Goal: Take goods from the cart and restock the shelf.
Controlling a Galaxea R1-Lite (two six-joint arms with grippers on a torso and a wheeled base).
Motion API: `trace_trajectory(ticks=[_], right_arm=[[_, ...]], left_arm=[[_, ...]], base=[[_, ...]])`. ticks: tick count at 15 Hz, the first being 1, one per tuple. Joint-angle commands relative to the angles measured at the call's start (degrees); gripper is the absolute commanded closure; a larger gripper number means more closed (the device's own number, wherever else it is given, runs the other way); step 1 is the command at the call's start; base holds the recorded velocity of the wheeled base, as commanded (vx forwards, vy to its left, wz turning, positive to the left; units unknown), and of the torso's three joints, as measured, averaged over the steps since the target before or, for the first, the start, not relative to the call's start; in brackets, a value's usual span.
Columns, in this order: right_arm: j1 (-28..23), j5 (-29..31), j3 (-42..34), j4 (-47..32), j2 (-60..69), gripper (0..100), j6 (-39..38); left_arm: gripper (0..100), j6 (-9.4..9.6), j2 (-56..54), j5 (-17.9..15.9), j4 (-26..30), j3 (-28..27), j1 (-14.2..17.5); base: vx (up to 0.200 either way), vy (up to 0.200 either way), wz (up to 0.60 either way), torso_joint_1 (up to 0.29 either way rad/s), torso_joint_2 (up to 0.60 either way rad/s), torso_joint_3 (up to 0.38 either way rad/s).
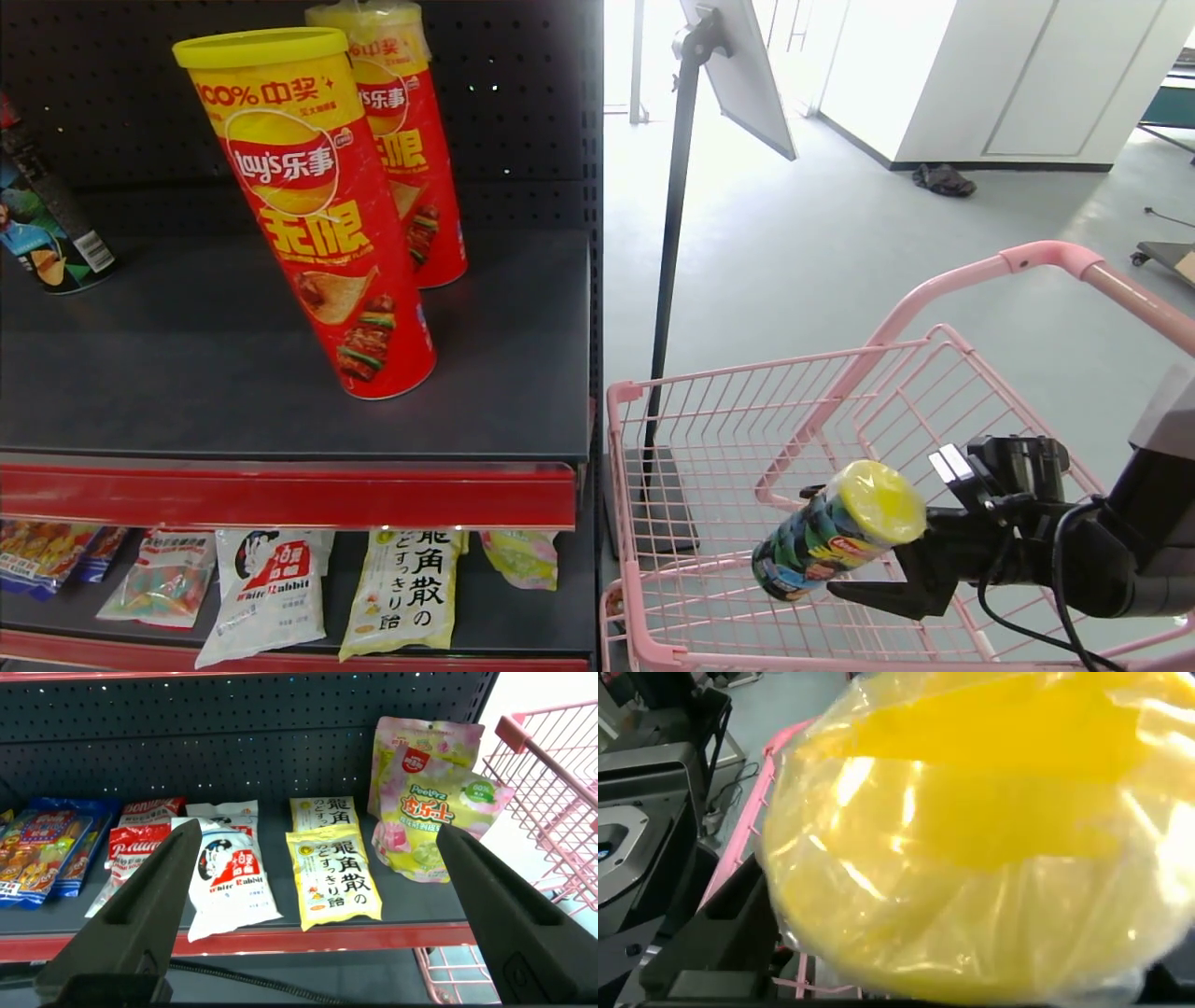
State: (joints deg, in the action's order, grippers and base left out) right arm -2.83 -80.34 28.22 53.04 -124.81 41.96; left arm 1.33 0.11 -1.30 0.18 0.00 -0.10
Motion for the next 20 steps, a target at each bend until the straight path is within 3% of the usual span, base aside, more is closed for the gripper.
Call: trace_trajectory(ticks=[1, 15, 16, 20], right_arm=[[0.98, 0.00, -0.10, 0.13, -0.52, 0, 0.05], [4.76, 0.09, 0.43, 0.13, -1.84, 0, -0.21], [4.67, 0.09, 0.17, 0.13, -1.84, 100, -0.12], [4.67, 0.18, -0.01, 0.04, -1.67, 100, -0.48]], left_arm=[[0, -0.01, -0.02, -0.01, -0.01, 0.00, 0.01], [0, -0.01, -0.02, -0.01, -0.01, 0.00, 0.01], [0, -0.01, -0.02, -0.01, -0.01, 0.00, 0.01], [0, -0.01, -0.02, -0.01, -0.01, 0.00, 0.01]], base=[[0.000, 0.000, 0.00, 0.000, 0.00, 0.000], [0.000, 0.000, 0.00, 0.000, 0.00, 0.000], [0.000, 0.000, 0.00, 0.000, 0.00, 0.000], [0.000, 0.000, 0.00, 0.000, 0.00, 0.000]])
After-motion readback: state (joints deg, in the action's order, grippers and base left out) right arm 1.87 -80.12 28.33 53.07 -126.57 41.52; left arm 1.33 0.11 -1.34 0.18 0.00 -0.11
